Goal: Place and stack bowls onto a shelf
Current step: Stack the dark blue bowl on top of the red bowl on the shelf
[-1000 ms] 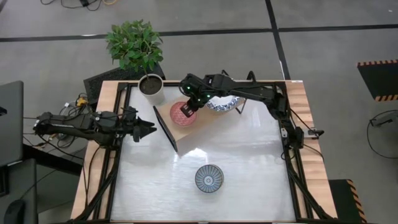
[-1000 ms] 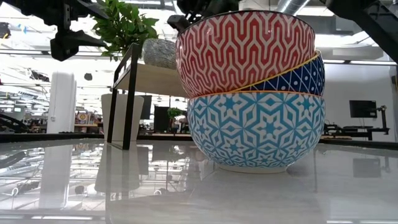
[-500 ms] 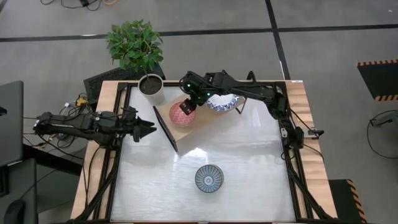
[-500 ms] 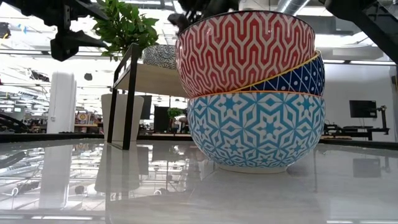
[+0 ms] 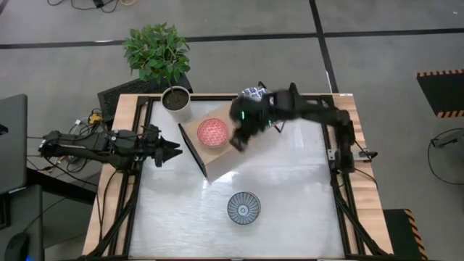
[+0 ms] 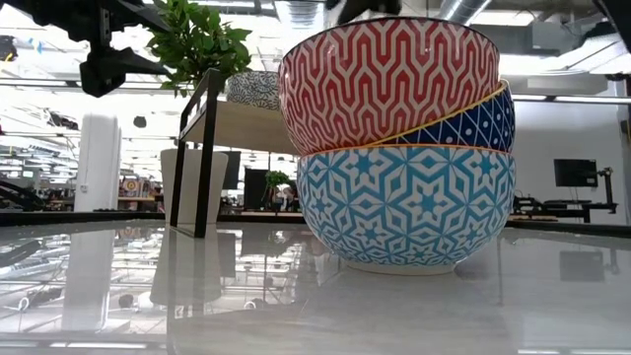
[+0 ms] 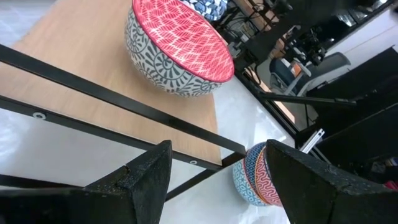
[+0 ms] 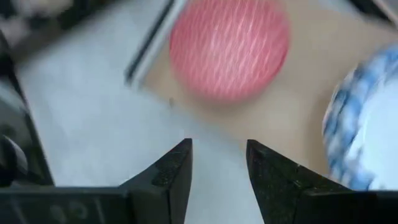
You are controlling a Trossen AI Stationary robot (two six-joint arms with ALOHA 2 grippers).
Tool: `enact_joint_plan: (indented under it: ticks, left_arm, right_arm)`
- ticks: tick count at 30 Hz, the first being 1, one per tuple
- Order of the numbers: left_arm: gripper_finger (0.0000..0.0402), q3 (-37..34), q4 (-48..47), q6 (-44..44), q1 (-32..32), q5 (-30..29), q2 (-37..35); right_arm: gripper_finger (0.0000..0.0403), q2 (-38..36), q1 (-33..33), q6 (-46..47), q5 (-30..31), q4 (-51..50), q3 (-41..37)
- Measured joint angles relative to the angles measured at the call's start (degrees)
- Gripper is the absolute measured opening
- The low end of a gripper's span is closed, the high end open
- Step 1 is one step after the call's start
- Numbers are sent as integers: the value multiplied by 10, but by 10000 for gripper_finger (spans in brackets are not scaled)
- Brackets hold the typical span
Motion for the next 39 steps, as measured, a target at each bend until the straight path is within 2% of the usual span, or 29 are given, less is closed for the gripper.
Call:
enact_joint_plan:
  ticks: [5, 9, 12, 19, 24, 26, 29, 39]
  left_arm:
    - [246, 0, 0, -2, 0, 0, 0]
    - [246, 0, -2, -5, 0, 4, 0]
    - [246, 0, -3, -5, 0, 4, 0]
    - [246, 0, -6, -5, 0, 4, 0]
    - [246, 0, -18, -7, 0, 4, 0]
    - [246, 0, -28, -10, 0, 4, 0]
    - [246, 0, -31, -10, 0, 4, 0]
    - [246, 0, -40, -10, 0, 4, 0]
  right_arm:
    - [173, 23, 120, 37, 82, -78, 0]
    - [181, 68, 185, 72, 95, -94, -1]
    - [197, 101, 212, 39, 97, -86, -1]
    - [236, 171, 214, -105, 82, -3, -2]
    - [239, 189, 207, -219, 77, 24, -1]
    - [239, 201, 208, -253, 54, 35, -1]
    - [240, 208, 208, -285, 29, 28, -3]
    - [233, 218, 202, -335, 17, 28, -3]
